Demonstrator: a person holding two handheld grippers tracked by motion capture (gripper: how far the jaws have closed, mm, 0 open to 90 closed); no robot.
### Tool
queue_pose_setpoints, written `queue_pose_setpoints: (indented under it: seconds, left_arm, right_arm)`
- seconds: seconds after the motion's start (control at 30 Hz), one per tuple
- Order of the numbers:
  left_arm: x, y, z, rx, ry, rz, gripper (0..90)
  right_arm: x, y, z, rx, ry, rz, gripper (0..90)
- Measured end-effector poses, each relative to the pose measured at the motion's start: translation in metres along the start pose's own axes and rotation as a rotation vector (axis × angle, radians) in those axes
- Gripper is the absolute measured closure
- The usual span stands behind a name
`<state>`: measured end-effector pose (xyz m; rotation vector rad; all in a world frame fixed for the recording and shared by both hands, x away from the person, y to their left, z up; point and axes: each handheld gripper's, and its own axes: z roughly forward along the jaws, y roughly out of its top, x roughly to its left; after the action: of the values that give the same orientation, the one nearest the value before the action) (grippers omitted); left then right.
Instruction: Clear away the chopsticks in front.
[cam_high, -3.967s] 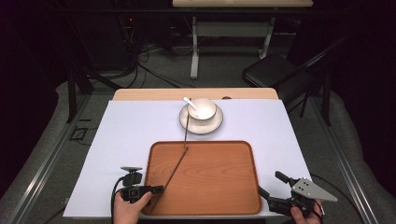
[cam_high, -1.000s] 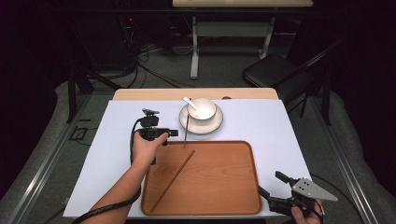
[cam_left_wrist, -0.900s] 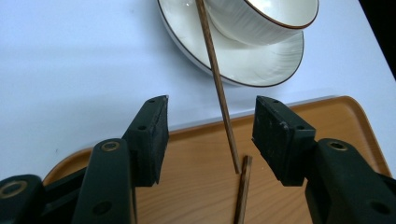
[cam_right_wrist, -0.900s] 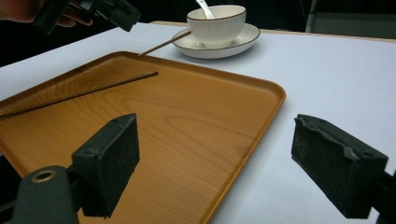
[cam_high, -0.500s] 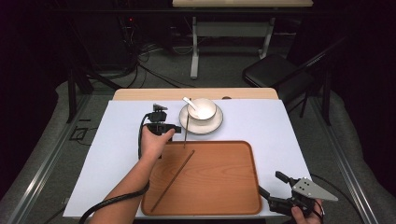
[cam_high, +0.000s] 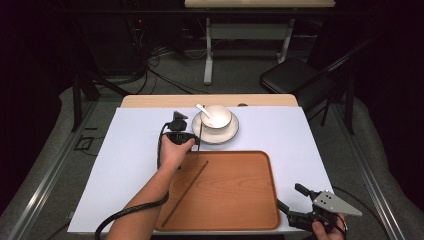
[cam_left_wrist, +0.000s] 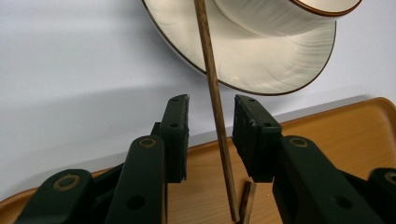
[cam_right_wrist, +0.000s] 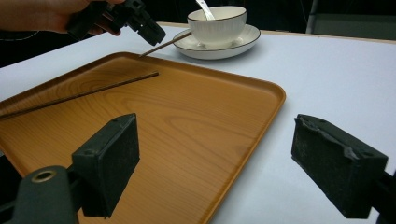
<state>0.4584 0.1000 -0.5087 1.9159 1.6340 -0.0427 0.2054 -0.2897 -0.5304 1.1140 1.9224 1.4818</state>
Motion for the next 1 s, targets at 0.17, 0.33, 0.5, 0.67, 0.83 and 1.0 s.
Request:
queue_pose_setpoints:
  seconds: [0.17,0.33,0.5,0.67,0.83,1.0]
  left_arm:
    - [-0.004,0.002,0.007,0.012,0.010,-0.002,68.6]
    - [-0.003,0.003,0.012,0.031,0.007,-0.023,71.2]
    - [0.001,0.005,0.015,0.041,-0.012,-0.066,74.4]
    - [0.006,0.006,0.018,0.050,-0.053,-0.139,78.7]
    - [0.008,0.006,0.019,0.052,-0.078,-0.175,84.5]
    - [0.012,0.004,0.019,0.043,-0.102,-0.196,84.9]
  right_arm:
    - [0.000,0.000,0.000,-0.002,0.000,0.001,14.4]
    - [0.000,0.000,0.000,-0.003,0.001,-0.002,14.4]
    - [0.000,0.000,-0.001,-0.004,0.001,-0.003,14.4]
    - [0.000,0.000,-0.001,-0.003,0.001,-0.002,14.4]
    - [0.000,0.000,-0.001,-0.004,0.001,-0.002,14.4]
    - [0.000,0.000,-0.001,-0.004,0.002,-0.004,14.4]
